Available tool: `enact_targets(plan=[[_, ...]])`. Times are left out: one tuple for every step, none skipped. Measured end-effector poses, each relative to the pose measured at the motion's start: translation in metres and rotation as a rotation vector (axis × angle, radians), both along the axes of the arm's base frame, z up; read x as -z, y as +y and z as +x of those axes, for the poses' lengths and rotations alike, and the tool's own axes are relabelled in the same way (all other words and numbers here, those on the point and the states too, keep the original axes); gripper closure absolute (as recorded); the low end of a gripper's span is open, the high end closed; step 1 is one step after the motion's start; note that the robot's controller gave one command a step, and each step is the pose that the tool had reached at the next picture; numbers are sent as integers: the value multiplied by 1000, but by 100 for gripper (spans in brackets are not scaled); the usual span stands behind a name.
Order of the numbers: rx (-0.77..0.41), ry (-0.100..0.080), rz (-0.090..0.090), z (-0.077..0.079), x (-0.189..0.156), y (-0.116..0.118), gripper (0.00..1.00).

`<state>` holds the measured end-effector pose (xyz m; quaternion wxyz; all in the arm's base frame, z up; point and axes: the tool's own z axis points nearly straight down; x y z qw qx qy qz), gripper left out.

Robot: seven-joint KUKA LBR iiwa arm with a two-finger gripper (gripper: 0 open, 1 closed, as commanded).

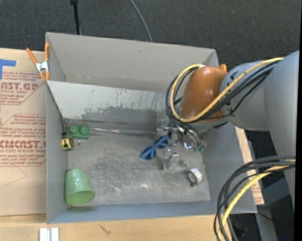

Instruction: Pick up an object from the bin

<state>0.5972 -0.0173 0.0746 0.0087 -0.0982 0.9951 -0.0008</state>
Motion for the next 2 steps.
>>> enact_targets(plan=[[-1, 10, -1, -1, -1, -1, 100], [-192, 7, -3, -28, -163, -16, 100]])
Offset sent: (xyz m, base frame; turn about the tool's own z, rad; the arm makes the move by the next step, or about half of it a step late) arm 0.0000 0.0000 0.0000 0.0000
